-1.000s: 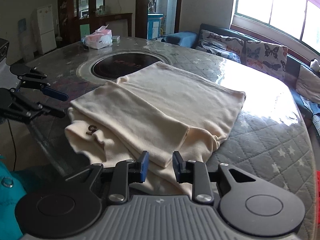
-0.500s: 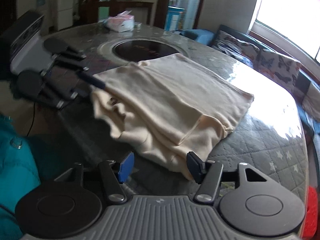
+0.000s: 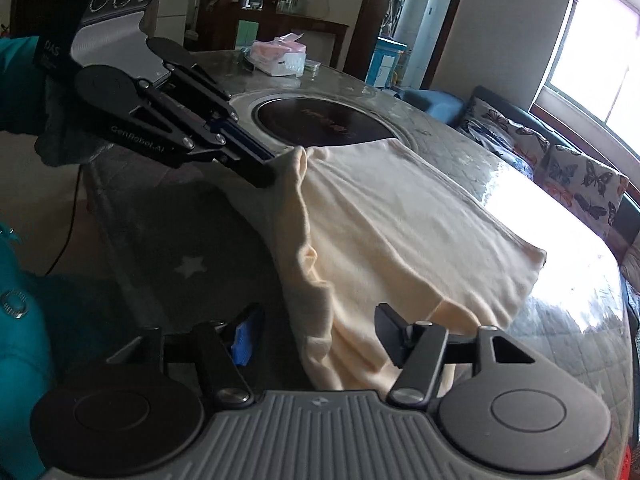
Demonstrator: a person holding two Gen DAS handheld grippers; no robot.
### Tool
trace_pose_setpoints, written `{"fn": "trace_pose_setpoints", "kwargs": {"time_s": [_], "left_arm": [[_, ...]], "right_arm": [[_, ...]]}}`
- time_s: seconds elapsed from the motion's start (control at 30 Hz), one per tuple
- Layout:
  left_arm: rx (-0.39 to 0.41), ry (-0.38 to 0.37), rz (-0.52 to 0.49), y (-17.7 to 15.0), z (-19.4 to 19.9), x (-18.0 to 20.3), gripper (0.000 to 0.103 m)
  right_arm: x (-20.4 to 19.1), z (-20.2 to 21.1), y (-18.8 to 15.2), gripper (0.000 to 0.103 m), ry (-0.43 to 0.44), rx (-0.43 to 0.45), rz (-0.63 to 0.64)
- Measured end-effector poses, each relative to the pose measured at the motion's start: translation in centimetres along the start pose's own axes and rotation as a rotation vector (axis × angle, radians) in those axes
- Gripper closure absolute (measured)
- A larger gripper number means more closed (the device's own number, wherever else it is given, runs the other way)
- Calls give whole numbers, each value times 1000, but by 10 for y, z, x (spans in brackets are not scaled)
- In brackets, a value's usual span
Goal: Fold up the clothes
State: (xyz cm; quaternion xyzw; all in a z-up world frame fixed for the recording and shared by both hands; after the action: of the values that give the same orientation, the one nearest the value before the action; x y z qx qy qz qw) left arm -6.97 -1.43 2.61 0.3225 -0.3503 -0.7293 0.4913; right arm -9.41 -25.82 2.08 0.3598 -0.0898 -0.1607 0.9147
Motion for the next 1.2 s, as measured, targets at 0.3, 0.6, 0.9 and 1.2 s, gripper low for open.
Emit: {"fn": "trace_pose_setpoints", "kwargs": {"time_s": [0.3,0.6,0.9,1.2], "left_arm": [[-13,-1,-40,-20,17,1,77],[-28,80,-197,-48,17,6,79],[26,72,-160,-39,41,3,92],[65,7,-118,-35,107,21,92]], "right_arm": [[28,-5,12,89,76,19,-140],[37,-2,16,92,73,46,-183],[20,17,18,94,48,102,-161],[-25,71,18,94,74,104,-92]]}}
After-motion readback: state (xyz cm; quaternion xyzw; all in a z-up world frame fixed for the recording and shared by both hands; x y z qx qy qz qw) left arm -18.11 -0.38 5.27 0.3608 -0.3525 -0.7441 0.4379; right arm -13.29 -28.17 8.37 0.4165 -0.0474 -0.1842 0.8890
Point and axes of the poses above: each gripper's, at about its wrist camera, not at the fingertips, and z roughly against the way its jaws point, x to its right, y to its top, the point moved 4 cm from there along -z, roughly the way its jaws point, and after that the axes turned 9 degrees about y, right-handed, at the moved point
